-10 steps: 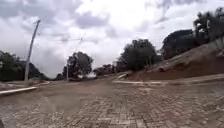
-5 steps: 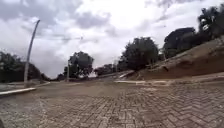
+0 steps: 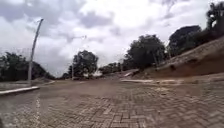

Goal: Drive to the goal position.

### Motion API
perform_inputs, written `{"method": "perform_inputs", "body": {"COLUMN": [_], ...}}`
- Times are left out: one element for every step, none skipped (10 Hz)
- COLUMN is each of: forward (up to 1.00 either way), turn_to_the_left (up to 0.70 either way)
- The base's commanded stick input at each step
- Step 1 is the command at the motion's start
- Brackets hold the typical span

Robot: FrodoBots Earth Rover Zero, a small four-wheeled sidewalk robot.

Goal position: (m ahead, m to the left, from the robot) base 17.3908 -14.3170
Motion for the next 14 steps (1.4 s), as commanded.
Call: {"method": "perform_inputs", "body": {"forward": [0.70,0.70,0.70,0.70,0.70,0.70,0.70,0.70,0.70,0.70,0.70,0.70,0.70,0.70], "turn_to_the_left": [0.00,0.00,0.00,0.00,0.00,0.00,0.00,0.00,0.00,0.00,0.00,0.00,0.00,0.00]}}
